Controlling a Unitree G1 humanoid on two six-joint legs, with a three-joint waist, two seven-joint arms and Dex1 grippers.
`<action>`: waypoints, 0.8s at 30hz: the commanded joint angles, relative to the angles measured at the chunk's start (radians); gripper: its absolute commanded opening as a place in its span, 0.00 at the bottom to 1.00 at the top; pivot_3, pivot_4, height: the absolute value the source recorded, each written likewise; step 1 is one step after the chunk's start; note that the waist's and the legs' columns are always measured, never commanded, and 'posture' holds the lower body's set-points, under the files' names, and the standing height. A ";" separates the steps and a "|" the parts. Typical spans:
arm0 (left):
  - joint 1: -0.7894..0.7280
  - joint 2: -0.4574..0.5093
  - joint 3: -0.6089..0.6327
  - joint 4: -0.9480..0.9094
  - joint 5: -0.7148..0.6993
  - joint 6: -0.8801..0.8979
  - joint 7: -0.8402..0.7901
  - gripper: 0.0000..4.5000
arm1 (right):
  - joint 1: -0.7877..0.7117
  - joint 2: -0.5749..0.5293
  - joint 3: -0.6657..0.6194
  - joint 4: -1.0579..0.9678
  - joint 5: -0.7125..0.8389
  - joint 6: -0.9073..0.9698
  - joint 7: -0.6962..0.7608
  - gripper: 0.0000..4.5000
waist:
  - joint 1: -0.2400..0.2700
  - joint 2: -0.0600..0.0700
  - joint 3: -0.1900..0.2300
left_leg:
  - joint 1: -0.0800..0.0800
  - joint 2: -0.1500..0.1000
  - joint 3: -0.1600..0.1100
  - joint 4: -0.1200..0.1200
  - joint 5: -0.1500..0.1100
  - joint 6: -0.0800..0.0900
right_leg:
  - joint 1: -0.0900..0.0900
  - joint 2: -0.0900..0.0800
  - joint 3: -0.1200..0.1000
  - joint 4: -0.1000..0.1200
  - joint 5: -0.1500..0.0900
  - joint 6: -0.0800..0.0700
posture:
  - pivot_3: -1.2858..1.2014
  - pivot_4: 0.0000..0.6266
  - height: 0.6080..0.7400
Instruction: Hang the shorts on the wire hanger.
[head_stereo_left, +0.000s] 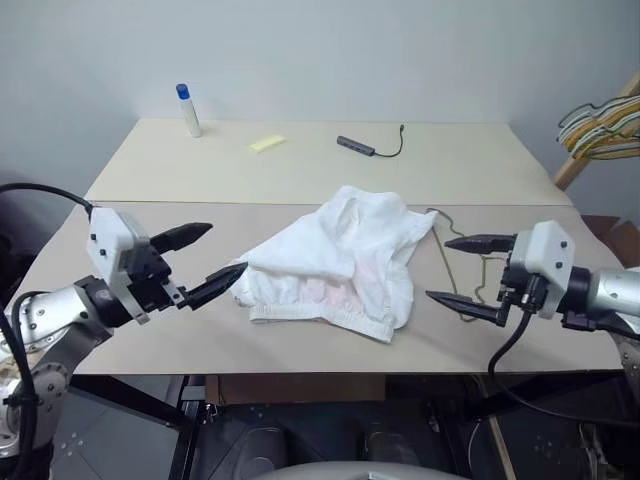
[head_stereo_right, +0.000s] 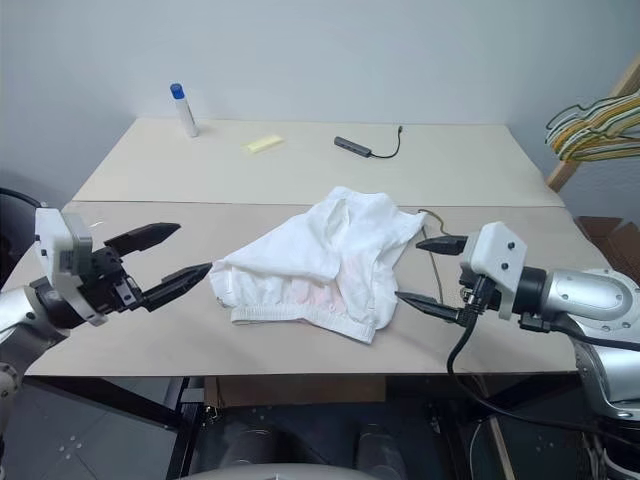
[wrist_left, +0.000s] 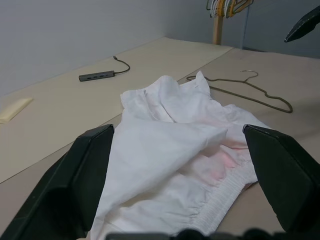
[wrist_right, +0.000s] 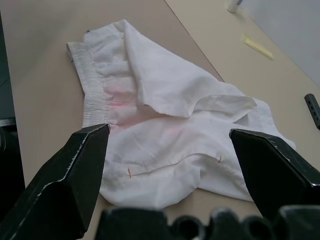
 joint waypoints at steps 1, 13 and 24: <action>-0.015 0.006 0.028 -0.015 -0.021 -0.006 0.008 1.00 | -0.015 0.004 -0.014 -0.014 0.010 -0.010 -0.006 0.99 | 0.000 0.000 0.000 | 0.000 0.000 0.000 0.000 0.000 0.000 | 0.000 0.000 0.000 0.000 0.000 0.000 | 0.56 0.00 1.00; -0.045 0.005 -0.003 -0.014 -0.021 -0.004 0.016 1.00 | -0.004 0.001 0.203 -0.073 -0.235 -0.023 -0.085 0.99 | -0.002 0.000 0.000 | 0.000 0.000 0.000 0.000 0.000 0.000 | 0.000 0.000 0.000 0.000 0.000 0.000 | 0.56 0.00 1.00; -0.054 -0.021 -0.028 -0.012 -0.014 -0.014 0.029 1.00 | -0.185 0.131 0.601 0.027 -0.539 0.187 -0.172 0.99 | -0.003 -0.001 -0.001 | 0.000 0.000 0.000 0.000 0.001 -0.001 | -0.001 0.000 0.000 0.001 0.000 0.000 | 0.56 0.00 1.00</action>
